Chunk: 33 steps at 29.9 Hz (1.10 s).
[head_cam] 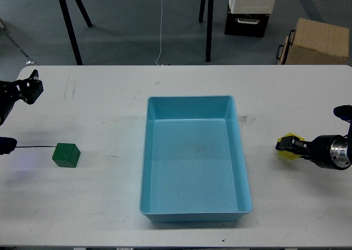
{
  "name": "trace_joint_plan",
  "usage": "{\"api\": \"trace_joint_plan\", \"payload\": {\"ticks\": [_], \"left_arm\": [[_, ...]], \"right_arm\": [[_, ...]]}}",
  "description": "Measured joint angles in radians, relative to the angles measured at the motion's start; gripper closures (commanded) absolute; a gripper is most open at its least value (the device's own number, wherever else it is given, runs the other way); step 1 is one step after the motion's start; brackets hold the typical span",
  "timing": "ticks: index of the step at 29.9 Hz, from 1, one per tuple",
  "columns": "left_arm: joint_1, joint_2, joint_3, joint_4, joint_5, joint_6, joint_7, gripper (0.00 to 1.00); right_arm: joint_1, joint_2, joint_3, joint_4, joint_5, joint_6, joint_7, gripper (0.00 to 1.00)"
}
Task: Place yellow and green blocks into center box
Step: 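Lift the yellow cube and carry it over the blue tub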
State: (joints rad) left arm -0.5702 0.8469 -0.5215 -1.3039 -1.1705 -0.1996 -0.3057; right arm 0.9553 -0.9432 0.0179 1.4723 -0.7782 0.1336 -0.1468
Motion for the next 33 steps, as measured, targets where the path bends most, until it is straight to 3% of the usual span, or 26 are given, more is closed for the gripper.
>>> {"api": "trace_joint_plan", "payload": {"ticks": [6, 11, 18, 23, 27, 31, 33], "left_arm": [[0.002, 0.009, 0.000, 0.000, -0.002, 0.000, 0.000, 0.00], [0.002, 0.011, 0.000, -0.004, -0.002, 0.001, -0.002, 0.00], [0.002, 0.030, 0.000, -0.008, -0.005, 0.002, -0.004, 0.00], [0.003, 0.039, 0.000, -0.010, -0.007, 0.002, -0.004, 0.00], [0.004, 0.054, 0.000, -0.012, -0.009, 0.002, -0.004, 0.00], [0.004, 0.057, 0.000, -0.013, -0.009, 0.002, -0.004, 0.00], [0.004, 0.058, 0.000, -0.013, -0.009, 0.002, -0.004, 0.00]], "right_arm": [[0.082, -0.097, 0.110, 0.088, 0.070, 0.020, 0.035, 0.88], [0.188, -0.079, 0.110, 0.150, 0.180, 0.053, 0.043, 0.91], [0.262, 0.128, -0.013, 0.138, 0.213, 0.068, 0.044, 0.92], [0.267, 0.330, -0.093, 0.043, 0.209, 0.067, 0.044, 0.93], [0.269, 0.423, -0.118, -0.026, 0.210, 0.066, 0.044, 0.92], [0.264, 0.484, -0.141, -0.078, 0.211, 0.066, 0.044, 0.84], [0.255, 0.505, -0.156, -0.098, 0.207, 0.065, 0.042, 0.64]]}}
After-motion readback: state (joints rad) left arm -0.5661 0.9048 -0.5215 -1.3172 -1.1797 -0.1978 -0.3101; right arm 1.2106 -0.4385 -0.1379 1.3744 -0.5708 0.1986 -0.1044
